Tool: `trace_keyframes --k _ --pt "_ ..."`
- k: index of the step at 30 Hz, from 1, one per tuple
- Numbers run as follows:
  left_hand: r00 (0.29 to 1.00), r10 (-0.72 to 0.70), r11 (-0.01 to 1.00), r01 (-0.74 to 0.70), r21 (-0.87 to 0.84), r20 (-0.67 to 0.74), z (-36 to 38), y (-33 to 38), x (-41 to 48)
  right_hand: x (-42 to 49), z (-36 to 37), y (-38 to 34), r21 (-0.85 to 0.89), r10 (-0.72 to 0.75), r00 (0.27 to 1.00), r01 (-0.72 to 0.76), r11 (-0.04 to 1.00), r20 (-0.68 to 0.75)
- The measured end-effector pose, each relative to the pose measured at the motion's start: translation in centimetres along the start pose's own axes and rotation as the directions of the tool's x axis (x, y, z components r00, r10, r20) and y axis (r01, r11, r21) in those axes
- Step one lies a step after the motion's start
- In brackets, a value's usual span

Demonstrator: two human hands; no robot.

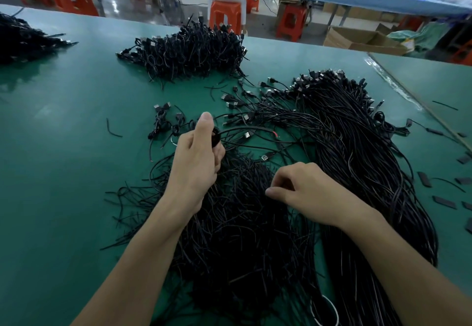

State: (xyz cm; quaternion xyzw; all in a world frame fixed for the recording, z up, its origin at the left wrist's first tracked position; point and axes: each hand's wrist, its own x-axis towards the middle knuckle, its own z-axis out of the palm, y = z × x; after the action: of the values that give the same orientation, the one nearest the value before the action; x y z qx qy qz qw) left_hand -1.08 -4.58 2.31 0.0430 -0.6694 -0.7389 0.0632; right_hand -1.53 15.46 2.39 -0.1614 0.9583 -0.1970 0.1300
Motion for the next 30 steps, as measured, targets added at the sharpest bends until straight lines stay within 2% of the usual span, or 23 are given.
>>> trace_keyframes --k 7,11,13,15,18,20,24,27,30 --pt "0.998 -0.055 0.998 0.055 0.006 -0.003 0.2 0.1 0.0 0.1 0.3 -0.2 0.035 -0.023 0.999 0.022 0.999 0.028" --pt "0.998 -0.067 0.997 0.067 0.029 -0.008 0.2 0.3 -0.1 0.0 0.2 -0.1 0.029 -0.041 0.999 0.042 0.999 -0.013" --pt "0.999 -0.045 0.997 0.044 0.057 0.017 0.3 0.3 -0.3 -0.1 0.0 0.1 0.077 -0.047 0.992 0.057 0.995 -0.119" --pt "0.998 -0.008 0.997 0.003 0.072 0.063 0.5 0.3 -0.6 -0.1 -0.2 0.0 0.193 -0.032 0.953 0.094 0.977 -0.302" --pt "0.983 0.039 0.997 -0.05 0.059 0.177 0.9 0.4 -1.1 0.0 -0.4 -1.2 0.481 0.076 0.87 0.195 0.855 -0.487" --pt "0.964 0.067 0.995 -0.084 0.058 0.257 1.3 0.3 -1.6 0.0 -0.5 -2.6 0.555 0.086 0.839 0.274 0.785 -0.537" --pt "0.949 0.109 0.994 -0.106 -0.027 0.295 2.0 0.6 -2.0 -1.1 -0.6 -5.0 0.536 -0.05 0.836 0.395 0.746 -0.547" --pt "0.969 0.093 0.994 -0.079 -0.071 0.23 1.9 0.7 -1.9 -1.7 -0.4 -5.8 0.42 -0.133 0.832 0.402 0.814 -0.538" --pt "0.976 0.116 0.993 -0.108 -0.052 0.186 2.0 0.7 -1.9 -1.9 -0.4 -6.0 0.372 -0.142 0.831 0.385 0.844 -0.537"
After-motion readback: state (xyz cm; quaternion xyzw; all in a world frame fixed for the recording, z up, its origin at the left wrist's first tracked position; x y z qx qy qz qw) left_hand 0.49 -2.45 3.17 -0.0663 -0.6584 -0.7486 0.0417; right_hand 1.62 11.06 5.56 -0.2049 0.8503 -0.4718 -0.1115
